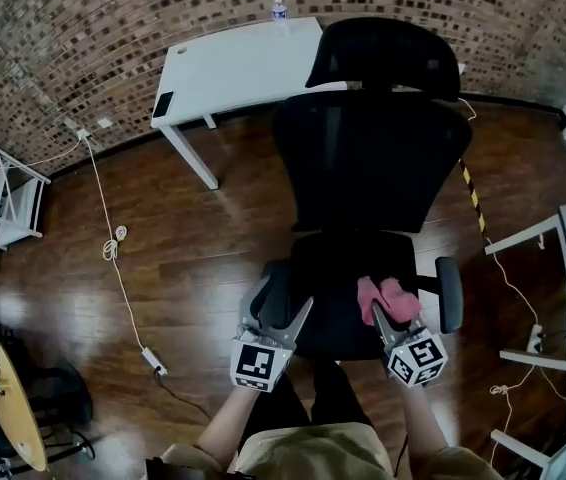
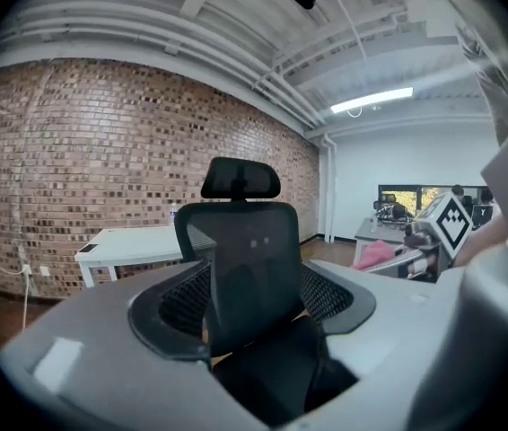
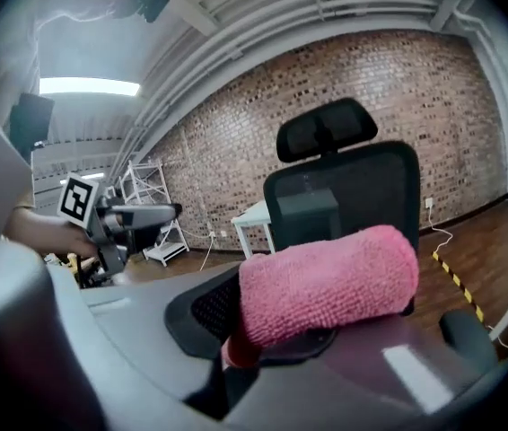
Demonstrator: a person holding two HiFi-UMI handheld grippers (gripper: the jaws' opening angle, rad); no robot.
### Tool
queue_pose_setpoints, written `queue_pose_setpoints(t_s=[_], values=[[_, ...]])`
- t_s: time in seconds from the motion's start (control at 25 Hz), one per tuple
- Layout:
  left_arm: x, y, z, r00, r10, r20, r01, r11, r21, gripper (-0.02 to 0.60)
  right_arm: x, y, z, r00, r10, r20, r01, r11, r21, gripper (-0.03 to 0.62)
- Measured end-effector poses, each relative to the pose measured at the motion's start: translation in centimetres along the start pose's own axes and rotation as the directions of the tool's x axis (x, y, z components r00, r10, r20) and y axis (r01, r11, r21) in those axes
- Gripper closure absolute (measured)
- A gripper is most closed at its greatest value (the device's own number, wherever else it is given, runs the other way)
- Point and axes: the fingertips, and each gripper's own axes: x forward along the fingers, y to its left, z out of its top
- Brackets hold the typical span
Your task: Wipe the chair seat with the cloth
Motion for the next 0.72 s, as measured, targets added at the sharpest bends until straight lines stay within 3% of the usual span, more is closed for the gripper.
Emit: queue_pose_setpoints(t_s=[0.12, 0.28, 0.44, 0.6, 0.72], values=[[2.6, 2.5, -4.1, 0.999, 0.005, -0.052, -0.005, 1.0, -0.01, 0.29, 8.2, -2.6, -7.2, 0.989, 0.069, -0.132, -0.066, 0.997, 0.027, 0.566], [7.2, 5.1, -8.3, 0.994, -0.023, -0.104, 0.017, 0.999, -0.051, 0.287, 18.8, -7.4, -15.9, 0.95, 0.135, -0.283, -0.09, 0.982, 0.169, 0.566], [10.1, 6.8, -11.1, 0.973, -0.123, -0.193, 0.103, 0.989, -0.106, 0.233, 28.7, -5.9, -20.1, 0.927, 0.229, -0.296, -0.16, 0.958, 0.238, 0.566], [12.5, 8.4, -14.3, 0.961, -0.137, -0.241, 0.112, 0.987, -0.113, 0.238, 36.5, -4.6, -25.0, 0.894, 0.289, -0.342, -0.229, 0.951, 0.206, 0.566], [13.3, 10.6, -15.9, 0.959, -0.105, -0.265, 0.069, 0.988, -0.14, 0.238, 39.2, -6.7, -28.7, 0.884, 0.203, -0.42, -0.169, 0.979, 0.116, 0.566]])
